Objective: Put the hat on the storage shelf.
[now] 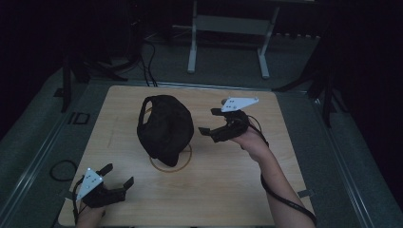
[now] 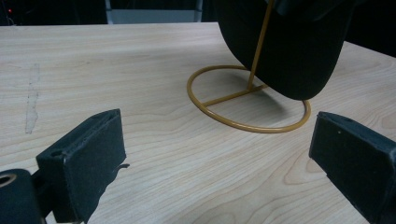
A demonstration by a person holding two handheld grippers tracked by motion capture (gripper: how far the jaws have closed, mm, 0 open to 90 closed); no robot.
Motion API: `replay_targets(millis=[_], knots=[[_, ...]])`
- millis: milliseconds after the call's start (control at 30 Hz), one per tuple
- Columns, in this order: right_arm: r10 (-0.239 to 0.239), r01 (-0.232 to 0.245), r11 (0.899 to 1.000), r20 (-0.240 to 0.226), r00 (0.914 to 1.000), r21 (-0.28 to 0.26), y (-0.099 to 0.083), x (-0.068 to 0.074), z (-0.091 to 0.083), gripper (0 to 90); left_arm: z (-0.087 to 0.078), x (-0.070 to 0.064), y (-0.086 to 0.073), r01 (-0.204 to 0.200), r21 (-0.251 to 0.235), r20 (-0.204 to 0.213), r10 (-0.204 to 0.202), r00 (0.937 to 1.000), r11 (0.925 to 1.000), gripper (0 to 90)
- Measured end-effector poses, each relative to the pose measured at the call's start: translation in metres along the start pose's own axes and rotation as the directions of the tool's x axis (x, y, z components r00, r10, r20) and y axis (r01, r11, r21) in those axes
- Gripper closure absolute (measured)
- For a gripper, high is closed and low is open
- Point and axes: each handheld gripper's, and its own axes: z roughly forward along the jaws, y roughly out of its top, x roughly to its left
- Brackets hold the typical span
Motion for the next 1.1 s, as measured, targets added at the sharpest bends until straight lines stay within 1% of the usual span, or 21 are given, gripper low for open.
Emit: replay_targets(millis=[367, 533, 933, 1100], knots=[[0.015, -0.015, 1.000, 0.008, 0.9999, 0.010, -0.022, -0.005, -0.001, 13.9, -0.002, 0.000, 0.000, -0.001, -0.005, -0.003, 0.001, 1.0000, 1.0000, 4.0], [0.019, -0.019, 1.000, 0.003, 0.9998, 0.016, -0.034, -0.006, 0.001, 14.0, -0.003, 0.001, -0.001, 0.005, -0.008, -0.003, -0.005, 1.0000, 1.0000, 4.0], [0.044, -0.044, 0.998, 0.003, 0.9990, 0.042, -0.060, -0.010, 0.005, 14.1, -0.003, 0.000, -0.001, 0.004, -0.003, 0.002, -0.004, 1.0000, 1.0000, 4.0], [0.047, -0.047, 0.997, 0.005, 0.9989, 0.056, -0.070, -0.009, 0.006, 14.1, -0.003, 0.001, -0.001, 0.005, -0.005, 0.000, -0.005, 1.0000, 1.0000, 4.0]])
